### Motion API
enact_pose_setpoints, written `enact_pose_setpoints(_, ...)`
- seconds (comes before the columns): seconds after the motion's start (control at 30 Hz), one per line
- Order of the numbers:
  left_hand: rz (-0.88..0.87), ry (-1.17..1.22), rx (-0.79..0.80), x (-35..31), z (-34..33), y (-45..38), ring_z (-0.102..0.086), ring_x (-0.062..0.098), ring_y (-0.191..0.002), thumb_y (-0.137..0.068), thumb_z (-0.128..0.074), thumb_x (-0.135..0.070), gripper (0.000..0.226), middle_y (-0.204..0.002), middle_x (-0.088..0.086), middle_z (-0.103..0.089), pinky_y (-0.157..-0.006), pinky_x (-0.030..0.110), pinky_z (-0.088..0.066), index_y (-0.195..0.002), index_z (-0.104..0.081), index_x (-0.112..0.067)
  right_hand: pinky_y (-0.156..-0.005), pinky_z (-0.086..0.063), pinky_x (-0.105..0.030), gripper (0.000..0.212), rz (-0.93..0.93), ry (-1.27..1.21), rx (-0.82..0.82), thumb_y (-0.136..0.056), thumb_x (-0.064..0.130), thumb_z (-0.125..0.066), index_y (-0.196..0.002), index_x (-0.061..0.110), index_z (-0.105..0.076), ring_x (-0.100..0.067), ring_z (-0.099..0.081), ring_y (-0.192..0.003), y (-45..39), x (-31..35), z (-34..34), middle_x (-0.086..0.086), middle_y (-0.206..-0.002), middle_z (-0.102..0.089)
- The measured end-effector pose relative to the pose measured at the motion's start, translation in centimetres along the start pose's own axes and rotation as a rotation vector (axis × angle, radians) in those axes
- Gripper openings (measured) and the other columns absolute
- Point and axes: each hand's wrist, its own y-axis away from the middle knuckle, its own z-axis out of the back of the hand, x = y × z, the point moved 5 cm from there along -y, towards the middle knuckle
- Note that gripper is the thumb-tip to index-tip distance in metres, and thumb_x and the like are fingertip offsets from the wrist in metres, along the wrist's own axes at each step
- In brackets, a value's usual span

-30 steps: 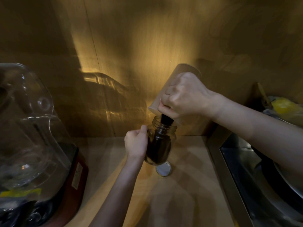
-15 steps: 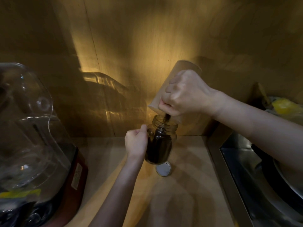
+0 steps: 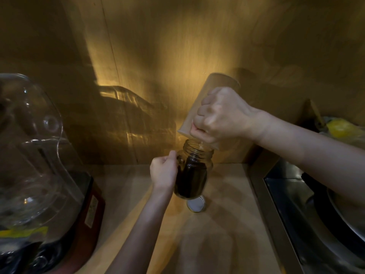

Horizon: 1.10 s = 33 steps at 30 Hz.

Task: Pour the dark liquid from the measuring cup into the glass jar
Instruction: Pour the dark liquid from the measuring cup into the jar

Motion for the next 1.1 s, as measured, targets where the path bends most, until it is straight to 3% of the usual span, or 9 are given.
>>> enact_pose_setpoints(0.3, -0.015, 0.048, 0.000, 0.1, 0.1, -0.3, -0.035, 0.022, -0.050, -0.079, -0.050, -0.024, 0.051, -0.046, 0.004, -0.036, -0.061, 0.035, -0.032, -0.031, -0.038, -0.016, -0.044, -0.031, -0.021, 0.042, 0.057, 0.083, -0.007, -0.081, 0.017, -0.056, -0.039, 0.015, -0.051, -0.016, -0.046, -0.035, 0.2, 0.4, 0.1, 0.001, -0.035, -0.050)
enact_pose_setpoints(0.53, 0.000, 0.013, -0.016, 1.1, 0.2, -0.5, -0.038, 0.024, -0.053, -0.078, -0.052, -0.026, 0.051, -0.045, 0.004, -0.038, -0.062, 0.034, -0.034, -0.029, -0.042, -0.014, -0.043, -0.031, -0.022, 0.041, -0.013, -0.015, -0.061, -0.079, 0.012, -0.052, -0.039, 0.013, -0.049, -0.018, -0.045, -0.035, 1.0, 1.0, 0.3, -0.001, -0.036, -0.048)
enact_pose_setpoints(0.67, -0.020, -0.020, -0.022, 2.2, 0.6, -0.4, -0.040, 0.025, -0.057, -0.074, -0.052, -0.031, 0.042, -0.054, 0.013, -0.041, -0.063, 0.035, -0.036, -0.036, -0.042, -0.016, -0.039, -0.033, -0.020, 0.037, -0.357, -0.196, -0.113, -0.073, 0.008, -0.057, -0.036, 0.009, -0.052, -0.018, -0.041, -0.030, 2.8, -0.1, -0.9, -0.004, -0.032, -0.046)
enact_pose_setpoints(0.87, 0.060, 0.021, -0.011, 5.7, 1.6, -0.3, -0.054, 0.027, -0.070, -0.082, -0.051, -0.029, 0.039, -0.059, 0.010, -0.053, -0.070, 0.036, -0.041, -0.049, -0.061, -0.010, -0.034, -0.032, -0.027, 0.049, -0.871, -0.567, -0.139, -0.079, 0.017, -0.049, -0.034, 0.000, -0.046, -0.023, -0.043, -0.028, 8.6, 0.7, -6.7, -0.014, -0.031, -0.042)
enact_pose_setpoints(0.93, 0.114, 0.036, -0.003, 7.7, 1.9, -0.5, -0.057, 0.027, -0.075, -0.083, -0.051, -0.029, 0.039, -0.059, 0.008, -0.055, -0.075, 0.038, -0.043, -0.047, -0.061, -0.017, -0.035, -0.032, -0.031, 0.050, -1.036, -0.715, -0.108, -0.080, 0.021, -0.049, -0.037, -0.005, -0.047, -0.022, -0.042, -0.030, 10.5, 1.6, -8.7, -0.018, -0.033, -0.043)
enact_pose_setpoints(1.0, 0.156, 0.051, -0.007, 9.5, 2.2, -0.6, -0.052, 0.024, -0.068, -0.082, -0.052, -0.029, 0.040, -0.052, 0.005, -0.050, -0.070, 0.037, -0.039, -0.043, -0.053, -0.019, -0.039, -0.028, -0.034, 0.050, -1.213, -0.861, -0.098, -0.080, 0.018, -0.055, -0.039, -0.006, -0.041, -0.019, -0.032, -0.036, 12.1, 2.6, -10.6, -0.020, -0.036, -0.038)
enact_pose_setpoints(1.1, 0.212, 0.124, 0.012, 11.8, 2.5, -0.6, -0.044, 0.014, -0.045, -0.083, -0.050, -0.027, 0.040, -0.038, -0.004, -0.044, -0.055, 0.029, -0.035, -0.045, -0.046, -0.016, -0.050, -0.025, -0.030, 0.045, -1.524, -1.086, -0.130, -0.084, 0.004, -0.060, -0.043, 0.009, -0.042, -0.015, -0.027, -0.046, 14.6, 4.3, -13.6, -0.006, -0.044, -0.032)
